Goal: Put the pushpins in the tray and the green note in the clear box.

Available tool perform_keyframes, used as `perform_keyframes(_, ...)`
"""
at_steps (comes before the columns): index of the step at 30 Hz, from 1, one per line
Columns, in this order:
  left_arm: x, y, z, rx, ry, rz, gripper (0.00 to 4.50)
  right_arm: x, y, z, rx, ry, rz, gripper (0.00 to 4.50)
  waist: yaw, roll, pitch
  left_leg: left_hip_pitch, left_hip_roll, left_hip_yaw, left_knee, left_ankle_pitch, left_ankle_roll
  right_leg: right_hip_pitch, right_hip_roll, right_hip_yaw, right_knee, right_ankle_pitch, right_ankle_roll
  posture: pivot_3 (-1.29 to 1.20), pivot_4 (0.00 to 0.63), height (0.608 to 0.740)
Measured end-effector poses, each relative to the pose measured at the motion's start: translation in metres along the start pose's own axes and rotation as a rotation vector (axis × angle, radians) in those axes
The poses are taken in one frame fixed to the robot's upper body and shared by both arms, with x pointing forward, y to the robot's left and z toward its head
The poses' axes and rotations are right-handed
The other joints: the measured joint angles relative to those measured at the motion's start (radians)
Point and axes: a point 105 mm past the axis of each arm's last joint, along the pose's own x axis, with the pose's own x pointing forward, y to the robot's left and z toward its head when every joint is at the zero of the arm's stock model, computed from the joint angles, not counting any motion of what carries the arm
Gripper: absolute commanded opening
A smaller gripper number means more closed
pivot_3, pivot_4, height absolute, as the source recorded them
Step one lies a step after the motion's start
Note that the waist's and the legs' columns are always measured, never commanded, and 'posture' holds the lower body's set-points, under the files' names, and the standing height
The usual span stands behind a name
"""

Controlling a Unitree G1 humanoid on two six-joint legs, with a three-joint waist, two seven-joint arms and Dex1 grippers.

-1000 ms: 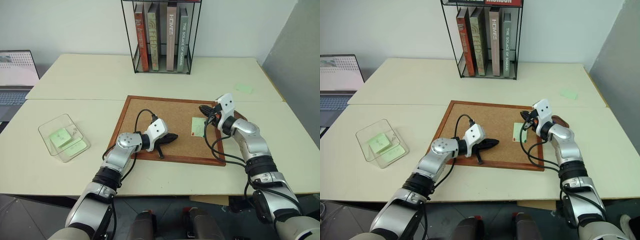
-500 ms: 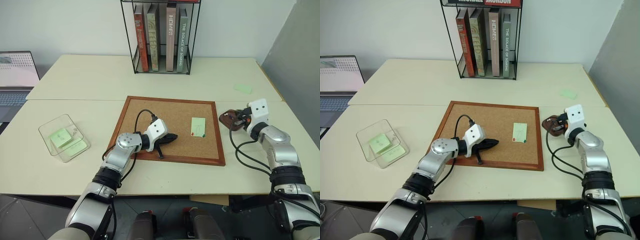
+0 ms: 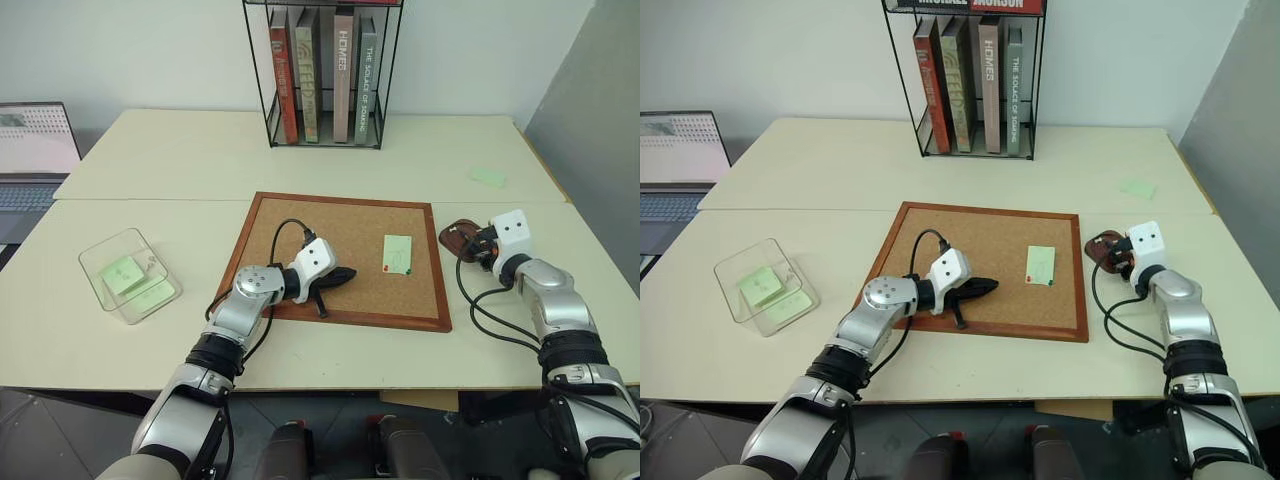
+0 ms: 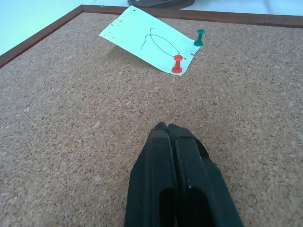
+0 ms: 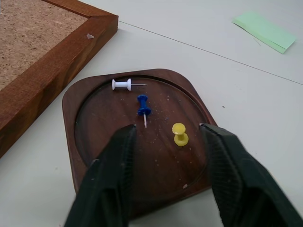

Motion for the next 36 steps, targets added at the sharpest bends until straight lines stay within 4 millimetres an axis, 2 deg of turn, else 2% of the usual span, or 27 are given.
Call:
perform_keyframes(6,0.000,0.000,0.000,0.002,-0.001,0.001,0.00,-0.001,-0.002,0.006,0.010,-0.023,-0.002,4.21,0.000,0.000,0.000,0.000,0.000,0.000,0.000,0.000,0.000,0.000,0.000,0.000,0.000,0.000,0.000,0.00,0.150,0.740)
perform_keyframes(12,0.000,0.000,0.001,0.005,-0.002,0.002,0.00,-0.016,-0.011,0.043,0.057,-0.174,0.022,4.21,0.001,0.000,0.000,0.000,0.000,0.000,0.000,0.000,0.000,0.000,0.000,0.000,0.000,0.000,0.000,0.00,0.150,0.740)
perform_keyframes(14,0.000,0.000,0.001,0.006,-0.002,0.003,0.00,-0.026,-0.007,0.053,0.075,-0.222,0.075,4.21,0.001,0.000,0.000,-0.001,0.000,-0.001,0.000,0.000,0.000,0.000,0.000,-0.001,-0.001,0.000,0.000,0.00,0.150,0.740)
perform_keyframes(16,0.000,0.000,0.001,0.006,-0.002,0.003,0.00,-0.038,0.010,0.053,0.091,-0.253,0.179,4.21,0.002,0.000,0.000,0.000,0.001,-0.002,0.000,0.000,0.000,0.001,0.000,-0.001,-0.001,0.000,0.000,0.00,0.150,0.740)
perform_keyframes(19,0.000,0.000,0.000,0.006,0.001,0.004,0.00,-0.049,0.044,0.039,0.116,-0.239,0.327,4.21,0.002,0.000,0.000,0.000,0.001,-0.002,0.000,0.000,0.000,0.001,0.000,-0.001,-0.001,0.000,0.000,0.00,0.150,0.740)
perform_keyframes(21,0.000,0.001,-0.001,0.006,0.002,0.006,0.00,-0.055,0.067,0.029,0.114,-0.217,0.404,4.21,0.001,0.000,0.000,0.000,0.001,-0.002,0.000,0.000,0.000,0.001,0.000,-0.001,-0.001,0.000,0.000,0.00,0.150,0.740)
perform_keyframes(24,0.000,0.001,-0.001,0.008,0.002,0.008,0.00,-0.058,0.094,0.024,0.111,-0.211,0.479,4.21,0.001,0.000,0.000,0.000,0.001,-0.002,0.000,0.000,0.000,0.001,0.000,-0.002,-0.001,0.000,0.000,0.00,0.150,0.740)
perform_keyframes(29,0.000,0.001,0.000,0.014,-0.001,0.004,0.00,-0.057,0.105,0.024,0.069,-0.221,0.497,4.21,0.002,0.000,0.000,0.000,0.001,-0.002,0.000,0.000,0.000,0.001,0.000,-0.002,-0.002,0.000,0.000,0.00,0.150,0.740)
perform_keyframes(36,0.000,0.001,0.000,0.013,0.000,0.000,0.00,-0.052,0.114,0.011,0.016,-0.198,0.509,2.89,0.002,0.000,0.000,0.000,0.001,-0.002,0.000,0.000,0.000,0.001,0.000,-0.002,-0.003,0.000,0.000,0.00,0.150,0.740)
